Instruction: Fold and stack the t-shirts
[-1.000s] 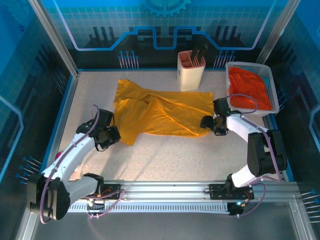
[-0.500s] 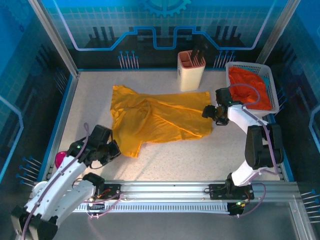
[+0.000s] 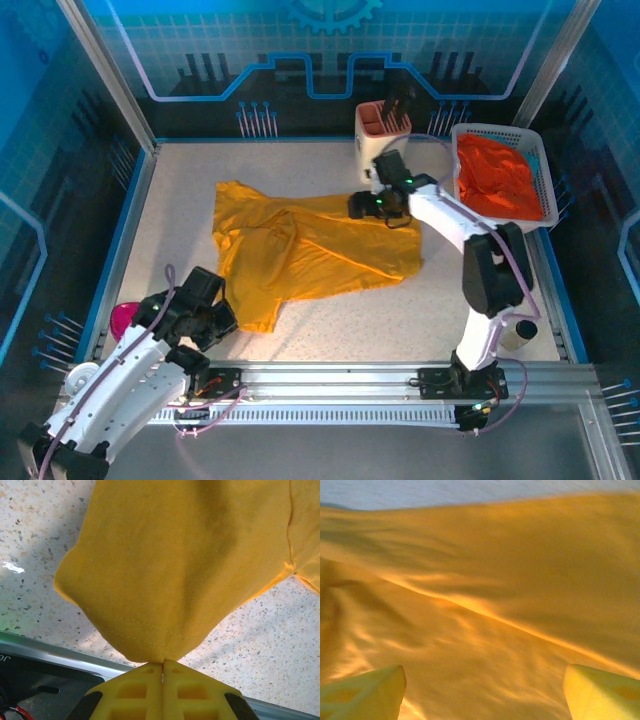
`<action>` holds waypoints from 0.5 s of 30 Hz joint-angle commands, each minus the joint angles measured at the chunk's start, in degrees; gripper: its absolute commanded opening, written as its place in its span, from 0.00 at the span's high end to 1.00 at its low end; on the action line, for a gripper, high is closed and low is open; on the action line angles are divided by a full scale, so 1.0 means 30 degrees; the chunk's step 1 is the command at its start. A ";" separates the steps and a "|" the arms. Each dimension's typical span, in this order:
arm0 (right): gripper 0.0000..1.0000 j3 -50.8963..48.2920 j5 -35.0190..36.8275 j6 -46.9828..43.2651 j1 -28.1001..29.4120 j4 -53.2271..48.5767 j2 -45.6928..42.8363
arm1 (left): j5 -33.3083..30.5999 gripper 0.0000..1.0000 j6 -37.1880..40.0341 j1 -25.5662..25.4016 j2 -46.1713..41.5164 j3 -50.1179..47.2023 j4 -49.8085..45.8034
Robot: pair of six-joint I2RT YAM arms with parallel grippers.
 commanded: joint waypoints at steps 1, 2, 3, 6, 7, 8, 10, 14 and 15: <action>0.19 0.3243 -0.1108 -0.1027 0.1716 -0.1488 0.2723 | 0.0461 1.00 -0.0237 -0.0158 0.0248 -0.0462 0.0095; 0.19 0.4539 -0.0990 -0.1151 0.2308 -0.1872 0.3554 | 0.0512 1.00 -0.0238 -0.0181 0.0282 -0.0517 0.0176; 0.19 0.5788 -0.1058 -0.1289 0.2865 -0.2212 0.4454 | 0.0512 1.00 -0.0226 -0.0201 0.0264 -0.0525 0.0222; 0.23 0.8829 -0.1337 -0.1312 0.3950 -0.2750 0.6646 | 0.0466 1.00 -0.0195 -0.0213 0.0231 -0.0496 0.0274; 0.25 0.9616 -0.1682 -0.1232 0.4119 -0.2829 0.7264 | 0.0510 1.00 -0.0213 -0.0216 0.0259 -0.0517 0.0310; 0.27 1.0441 -0.2235 -0.1084 0.4226 -0.2841 0.7951 | 0.0526 1.00 -0.0178 -0.0241 0.0260 -0.0522 0.0329; 0.32 1.1849 -0.3818 -0.0584 0.4250 -0.2940 0.9345 | 0.0635 1.00 -0.0164 -0.0294 0.0240 -0.0568 0.0302; 0.33 1.3952 -0.5605 0.0121 0.4265 -0.3022 1.1506 | 0.0910 1.00 -0.0221 -0.0480 0.0176 -0.0758 0.0119; 0.33 1.4368 -0.5550 0.0211 0.4239 -0.3095 1.1969 | 0.0886 1.00 -0.0237 -0.0554 0.0109 -0.0787 -0.0007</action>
